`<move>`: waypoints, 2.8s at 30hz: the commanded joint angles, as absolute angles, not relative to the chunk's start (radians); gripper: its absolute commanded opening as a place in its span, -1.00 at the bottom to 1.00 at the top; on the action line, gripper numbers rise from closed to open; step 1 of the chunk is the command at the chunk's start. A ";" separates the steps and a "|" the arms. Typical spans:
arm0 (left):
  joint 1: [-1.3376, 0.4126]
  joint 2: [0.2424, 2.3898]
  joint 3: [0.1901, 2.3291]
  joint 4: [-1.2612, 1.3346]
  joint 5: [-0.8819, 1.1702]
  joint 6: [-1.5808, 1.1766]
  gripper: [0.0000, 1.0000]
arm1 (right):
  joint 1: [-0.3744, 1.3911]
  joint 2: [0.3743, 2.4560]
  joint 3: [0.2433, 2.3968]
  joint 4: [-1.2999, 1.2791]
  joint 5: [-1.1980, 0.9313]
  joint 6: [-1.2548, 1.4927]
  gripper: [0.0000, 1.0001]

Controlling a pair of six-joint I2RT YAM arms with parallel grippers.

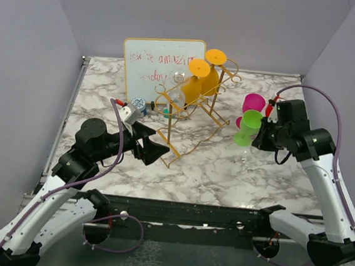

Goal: Take the wine glass off the wine glass rack
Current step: Place the wine glass at the center of the board.

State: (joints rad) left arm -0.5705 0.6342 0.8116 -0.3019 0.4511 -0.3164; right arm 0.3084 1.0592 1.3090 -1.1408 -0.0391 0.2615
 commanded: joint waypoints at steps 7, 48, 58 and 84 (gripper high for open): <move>-0.568 0.626 0.819 -0.325 0.422 -0.319 0.98 | 0.310 1.133 1.212 -0.989 0.117 0.320 -0.99; -0.569 0.623 0.818 -0.344 0.434 -0.317 0.98 | 0.310 1.264 1.095 -0.815 0.066 0.276 -0.43; -0.569 0.617 0.824 -0.352 0.432 -0.311 0.98 | 0.310 1.260 1.129 -0.828 0.064 0.265 -0.35; -0.569 0.614 0.858 -0.373 0.433 -0.304 0.98 | 0.310 1.244 1.194 -0.880 0.038 0.253 0.07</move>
State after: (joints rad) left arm -0.5705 0.6209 0.8120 -0.3447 0.4366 -0.3126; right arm 0.3084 1.2583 1.1603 -0.8429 0.0597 0.2634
